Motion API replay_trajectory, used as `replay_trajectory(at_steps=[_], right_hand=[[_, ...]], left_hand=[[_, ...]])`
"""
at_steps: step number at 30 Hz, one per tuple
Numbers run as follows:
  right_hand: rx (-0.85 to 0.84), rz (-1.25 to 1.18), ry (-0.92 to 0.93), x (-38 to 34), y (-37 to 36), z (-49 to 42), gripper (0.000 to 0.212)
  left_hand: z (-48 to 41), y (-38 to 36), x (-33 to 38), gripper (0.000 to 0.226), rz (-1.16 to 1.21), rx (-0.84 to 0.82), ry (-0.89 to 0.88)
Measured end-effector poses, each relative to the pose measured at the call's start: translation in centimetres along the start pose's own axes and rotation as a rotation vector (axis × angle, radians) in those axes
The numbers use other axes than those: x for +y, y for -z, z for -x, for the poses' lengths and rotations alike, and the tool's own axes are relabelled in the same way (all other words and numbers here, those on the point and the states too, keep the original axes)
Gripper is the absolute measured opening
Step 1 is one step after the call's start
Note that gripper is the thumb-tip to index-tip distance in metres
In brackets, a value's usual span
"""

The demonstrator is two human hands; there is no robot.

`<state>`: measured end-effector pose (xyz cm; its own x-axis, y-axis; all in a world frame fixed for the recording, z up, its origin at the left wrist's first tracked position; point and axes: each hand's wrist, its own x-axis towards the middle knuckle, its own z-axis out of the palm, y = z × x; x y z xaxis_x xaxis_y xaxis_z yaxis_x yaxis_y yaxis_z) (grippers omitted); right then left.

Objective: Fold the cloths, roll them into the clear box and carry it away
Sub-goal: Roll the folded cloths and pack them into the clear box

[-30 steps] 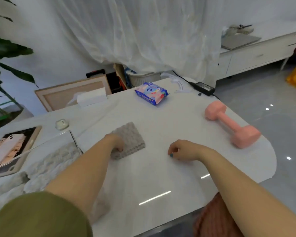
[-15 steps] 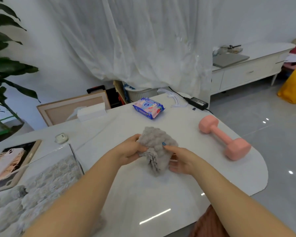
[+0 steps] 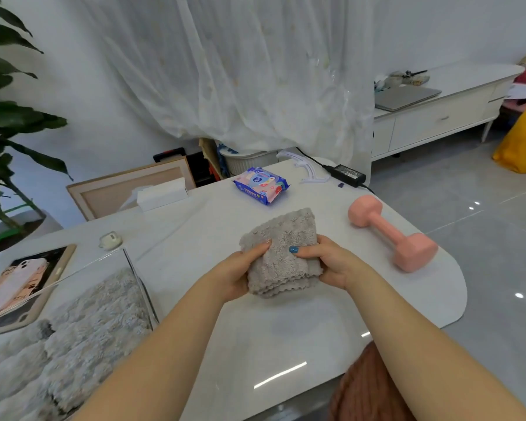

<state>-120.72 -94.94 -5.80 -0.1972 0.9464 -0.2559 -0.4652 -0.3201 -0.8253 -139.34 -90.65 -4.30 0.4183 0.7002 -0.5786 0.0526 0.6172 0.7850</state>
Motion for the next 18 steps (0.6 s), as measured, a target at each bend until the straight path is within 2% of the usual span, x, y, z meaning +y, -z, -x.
replay_trajectory(at_steps=[3, 5, 8, 12, 14, 16, 17, 18], right_hand=[[0.025, 0.028, -0.046, -0.1, 0.7, 0.1, 0.028], [0.032, 0.088, -0.106, 0.0, 0.9, 0.1, 0.024], [-0.013, 0.146, -0.157, -0.2, 0.7, 0.4, 0.029], [-0.102, -0.053, -0.010, -0.7, 0.7, 1.2, 0.039], [-0.173, -0.062, 0.019, -0.4, 0.3, 1.7, 0.043], [-0.158, 0.007, -0.023, 0.0, -0.8, 2.2, 0.021], [-0.160, 0.050, -0.040, 0.5, -1.8, 2.1, 0.025], [-0.171, 0.093, -0.077, 0.9, -2.8, 2.2, 0.039]], left_hand=[[0.2, -0.4, -0.1, 0.046, -0.105, 0.158, -0.199], [0.8, -0.2, 0.1, 0.038, -0.220, 0.198, -0.282], [2.6, 0.6, 0.7, 0.035, -0.356, 0.106, -0.335], [6.0, 1.2, 1.8, 0.031, -0.284, -0.054, -0.420], [8.3, 1.6, 1.8, 0.027, -0.320, -0.119, -0.451], [10.3, 2.7, 1.2, 0.034, -0.355, -0.154, -0.431], [11.6, 3.7, 0.7, 0.038, -0.375, -0.142, -0.415], [12.6, 4.9, 0.3, 0.040, -0.385, -0.114, -0.399]])
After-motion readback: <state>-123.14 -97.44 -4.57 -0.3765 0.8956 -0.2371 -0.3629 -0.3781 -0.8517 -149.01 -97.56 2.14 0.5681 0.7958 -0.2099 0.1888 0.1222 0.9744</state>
